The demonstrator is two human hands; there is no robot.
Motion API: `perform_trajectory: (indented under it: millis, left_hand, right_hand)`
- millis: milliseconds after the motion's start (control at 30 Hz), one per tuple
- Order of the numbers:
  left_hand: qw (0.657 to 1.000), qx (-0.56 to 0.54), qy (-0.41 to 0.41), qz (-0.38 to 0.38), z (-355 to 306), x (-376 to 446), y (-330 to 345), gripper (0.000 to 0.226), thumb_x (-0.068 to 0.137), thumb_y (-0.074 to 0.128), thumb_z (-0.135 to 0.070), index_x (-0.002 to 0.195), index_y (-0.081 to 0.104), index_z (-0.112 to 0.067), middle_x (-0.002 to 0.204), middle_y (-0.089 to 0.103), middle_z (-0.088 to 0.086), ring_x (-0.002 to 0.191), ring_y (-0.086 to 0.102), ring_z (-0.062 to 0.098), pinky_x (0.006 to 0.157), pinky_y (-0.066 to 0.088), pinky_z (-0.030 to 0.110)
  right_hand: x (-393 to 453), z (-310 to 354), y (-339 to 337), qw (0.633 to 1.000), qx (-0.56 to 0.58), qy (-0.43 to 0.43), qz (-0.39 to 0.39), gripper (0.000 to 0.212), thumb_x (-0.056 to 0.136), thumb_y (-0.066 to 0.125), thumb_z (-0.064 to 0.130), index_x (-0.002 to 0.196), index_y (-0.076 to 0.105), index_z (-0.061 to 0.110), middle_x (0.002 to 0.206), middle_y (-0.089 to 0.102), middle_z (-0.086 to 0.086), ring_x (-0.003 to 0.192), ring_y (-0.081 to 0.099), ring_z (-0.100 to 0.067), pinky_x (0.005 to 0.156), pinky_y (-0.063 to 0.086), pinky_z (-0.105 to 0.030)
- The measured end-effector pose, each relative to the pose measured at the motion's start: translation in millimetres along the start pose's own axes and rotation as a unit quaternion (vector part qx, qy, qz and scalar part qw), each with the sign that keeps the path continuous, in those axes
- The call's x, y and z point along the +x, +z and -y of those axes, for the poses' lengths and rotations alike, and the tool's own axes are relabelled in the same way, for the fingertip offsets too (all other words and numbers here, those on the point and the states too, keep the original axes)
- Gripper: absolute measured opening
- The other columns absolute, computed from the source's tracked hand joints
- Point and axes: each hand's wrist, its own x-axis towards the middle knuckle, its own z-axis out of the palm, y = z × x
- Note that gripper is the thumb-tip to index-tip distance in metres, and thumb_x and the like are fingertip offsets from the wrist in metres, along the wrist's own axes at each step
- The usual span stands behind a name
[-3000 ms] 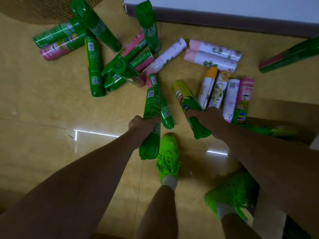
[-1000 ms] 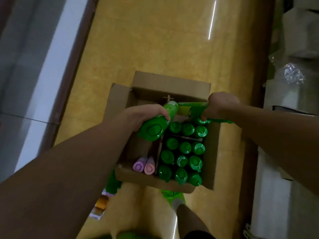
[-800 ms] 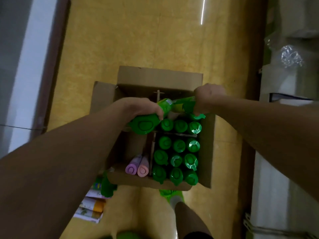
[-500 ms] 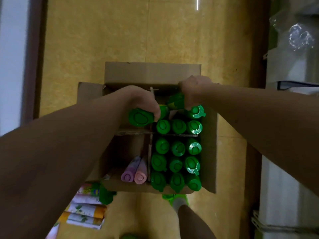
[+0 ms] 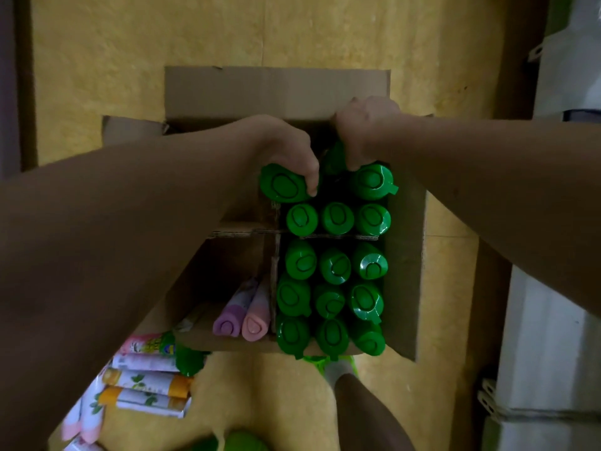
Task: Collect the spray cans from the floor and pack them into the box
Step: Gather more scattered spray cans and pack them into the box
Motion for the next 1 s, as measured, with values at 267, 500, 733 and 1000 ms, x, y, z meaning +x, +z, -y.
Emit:
perform_trajectory:
  millis: [267,500,733,1000]
  left_hand:
    - [0.997,-0.075,0.011,-0.017,-22.1,30.4,21.3,0.053,0.075,0.081,-0.039,0.113,0.054,-0.014,0.113,0.063,0.011,0.093,0.067,0.028,0.072,0.06,0.038]
    - [0.961,-0.273,0.026,-0.041,-17.0,49.8,46.8,0.043,0.082,0.068,-0.046,0.114,0.064,-0.018,0.108,0.069,0.005,0.098,0.067,0.024,0.092,0.055,0.041]
    - [0.86,-0.508,0.011,-0.038,-1.2,50.1,52.1,0.056,0.083,0.065,-0.036,0.133,0.054,-0.013,0.129,0.065,0.008,0.114,0.064,0.024,0.104,0.047,0.044]
    - [0.877,-0.461,0.036,-0.13,14.5,56.3,54.2,0.048,0.094,0.063,-0.041,0.132,0.055,-0.014,0.126,0.062,0.004,0.114,0.06,0.02,0.092,0.057,0.034]
  right_hand:
    - [10.0,-16.5,20.1,0.999,0.032,0.03,-0.012,0.033,0.073,0.082,0.028,0.098,0.067,0.011,0.074,0.051,-0.005,0.057,0.046,-0.019,0.048,0.039,-0.03]
    - [10.9,-30.3,35.1,0.992,0.102,0.055,-0.059,0.037,0.075,0.079,0.03,0.103,0.062,0.012,0.077,0.046,-0.005,0.074,0.05,-0.026,0.062,0.045,-0.035]
    - [12.5,-25.1,33.9,0.983,0.138,0.068,-0.097,0.038,0.075,0.079,0.027,0.106,0.064,0.012,0.086,0.048,-0.006,0.079,0.051,-0.025,0.064,0.044,-0.034]
    - [16.8,-4.6,19.5,0.992,0.077,0.028,-0.097,0.032,0.079,0.076,0.023,0.107,0.065,0.01,0.089,0.045,-0.008,0.078,0.049,-0.026,0.064,0.045,-0.035]
